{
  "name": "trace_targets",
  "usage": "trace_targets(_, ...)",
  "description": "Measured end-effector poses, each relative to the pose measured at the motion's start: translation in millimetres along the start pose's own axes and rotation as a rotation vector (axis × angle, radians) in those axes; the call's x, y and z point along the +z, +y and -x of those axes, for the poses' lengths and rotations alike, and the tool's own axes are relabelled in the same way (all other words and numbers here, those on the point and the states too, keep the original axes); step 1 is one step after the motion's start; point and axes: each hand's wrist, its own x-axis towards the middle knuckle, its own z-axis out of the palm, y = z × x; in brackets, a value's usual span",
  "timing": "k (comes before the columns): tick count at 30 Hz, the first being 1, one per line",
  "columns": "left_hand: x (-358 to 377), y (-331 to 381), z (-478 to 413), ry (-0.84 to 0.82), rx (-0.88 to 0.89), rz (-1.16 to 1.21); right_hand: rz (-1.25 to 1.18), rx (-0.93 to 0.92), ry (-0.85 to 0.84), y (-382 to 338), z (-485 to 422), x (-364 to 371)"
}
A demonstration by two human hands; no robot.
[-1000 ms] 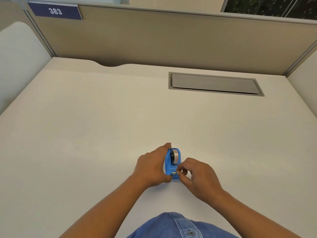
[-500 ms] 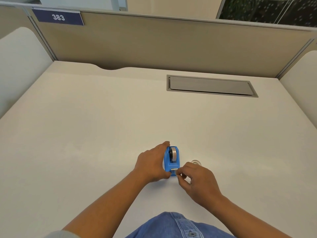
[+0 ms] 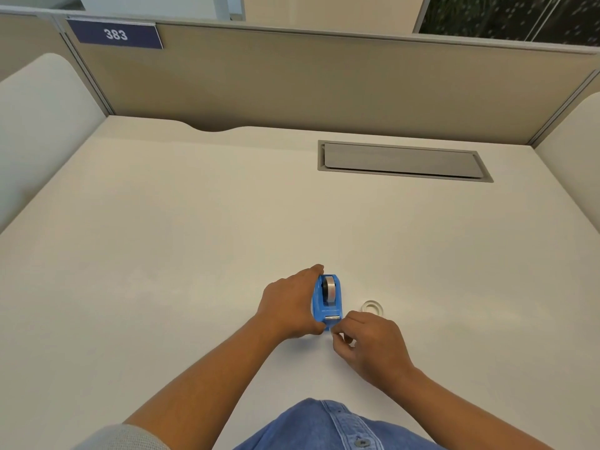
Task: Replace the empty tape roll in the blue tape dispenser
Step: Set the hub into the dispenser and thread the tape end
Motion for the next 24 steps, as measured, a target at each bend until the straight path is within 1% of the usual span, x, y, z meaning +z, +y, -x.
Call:
trace_targets(6,-1,1,-1,0.0,-0.003,0.005,0.073,-0.055,0.077,3,-4,10)
trace_targets(9,-1,0,-1,-0.004,-0.005,0.008,0.104,-0.106,0.142,6,-5,13)
trace_targets(12,0,0,-1,-0.01,-0.009,0.005,0.129,-0.163,0.168,8,-5,17)
trace_targets(18,-1,-1,0,-0.01,-0.007,0.005,0.142,-0.211,0.171,9,-4,24)
trace_targets(24,-4,0,-2,-0.023,-0.007,0.001,0.126,-0.162,0.091,11,6,27)
